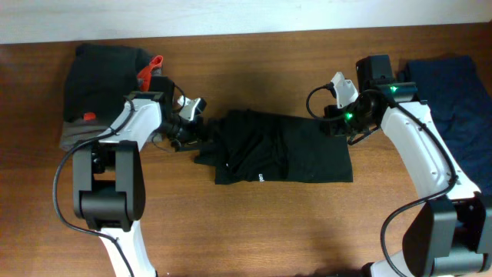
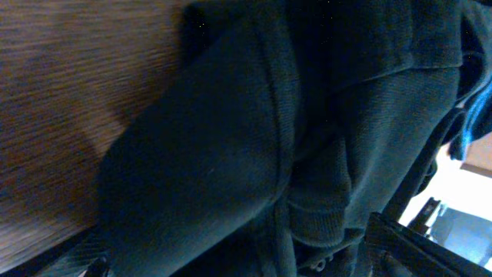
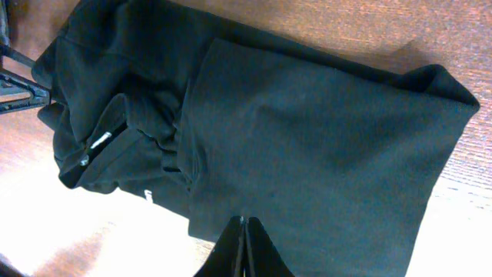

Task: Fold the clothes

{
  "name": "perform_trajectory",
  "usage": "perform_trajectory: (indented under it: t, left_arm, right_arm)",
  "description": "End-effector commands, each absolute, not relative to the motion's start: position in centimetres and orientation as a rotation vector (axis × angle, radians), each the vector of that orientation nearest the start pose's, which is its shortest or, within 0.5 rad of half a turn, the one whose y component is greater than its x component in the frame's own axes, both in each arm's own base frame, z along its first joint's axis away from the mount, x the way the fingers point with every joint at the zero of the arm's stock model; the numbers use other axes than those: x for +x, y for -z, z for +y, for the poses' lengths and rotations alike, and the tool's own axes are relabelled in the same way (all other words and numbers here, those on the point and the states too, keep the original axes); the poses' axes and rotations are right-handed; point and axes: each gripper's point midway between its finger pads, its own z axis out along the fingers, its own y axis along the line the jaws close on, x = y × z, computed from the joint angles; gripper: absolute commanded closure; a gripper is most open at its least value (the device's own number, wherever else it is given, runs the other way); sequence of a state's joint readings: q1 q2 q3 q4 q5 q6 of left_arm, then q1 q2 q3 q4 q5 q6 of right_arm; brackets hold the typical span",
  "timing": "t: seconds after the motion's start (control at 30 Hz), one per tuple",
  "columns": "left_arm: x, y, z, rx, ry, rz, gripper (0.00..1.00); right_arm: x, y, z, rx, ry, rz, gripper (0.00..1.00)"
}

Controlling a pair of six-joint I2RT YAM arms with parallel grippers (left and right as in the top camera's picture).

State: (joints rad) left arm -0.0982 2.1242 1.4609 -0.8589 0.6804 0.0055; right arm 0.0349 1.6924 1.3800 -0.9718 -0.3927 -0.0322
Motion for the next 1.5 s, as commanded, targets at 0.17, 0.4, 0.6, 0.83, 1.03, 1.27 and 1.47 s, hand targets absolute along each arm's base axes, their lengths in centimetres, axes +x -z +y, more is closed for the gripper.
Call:
perform_trajectory:
  t: [0.17,0.4,0.6,0.83,1.03,1.27,1.47]
  left_arm:
    - [35.1,-0.3,-20.4,0.355,1.117,3.022,0.19]
    - [36.3,-0.5,-20.9,0.342,1.131,2.968,0.33]
    - [36.3,-2.7,-23.1,0.361,1.388,2.846,0.16]
    - [36.2,-2.7,-23.1,0.357,1.390,2.853,0.14]
    - [35.2,-2.9,-23.0,0.291,1.427,2.908,0.06]
    - [35.1,-4.3,-24.0,0.233,1.587,2.864,0.01]
    - [36.1,-2.3,-23.2,0.100,1.404,2.961,0.16]
  right_arm:
    - [36.5,-14.0,7.7,-0.159,-0.552,2.801,0.96]
    - [36.6,-14.0,7.7,-0.160,-0.553,2.800,0.96]
    - [36.3,-13.9,7.8,-0.158,-0.560,2.809,0.96]
    - [35.6,-9.6,7.9,-0.018,-0.610,2.947,0.96]
    - [34.3,-4.6,8.5,0.061,-0.699,3.101,0.96]
    - [33.1,-0.5,8.8,0.145,-0.748,3.224,0.96]
    - [32.5,0.5,8.8,0.162,-0.751,3.266,0.96]
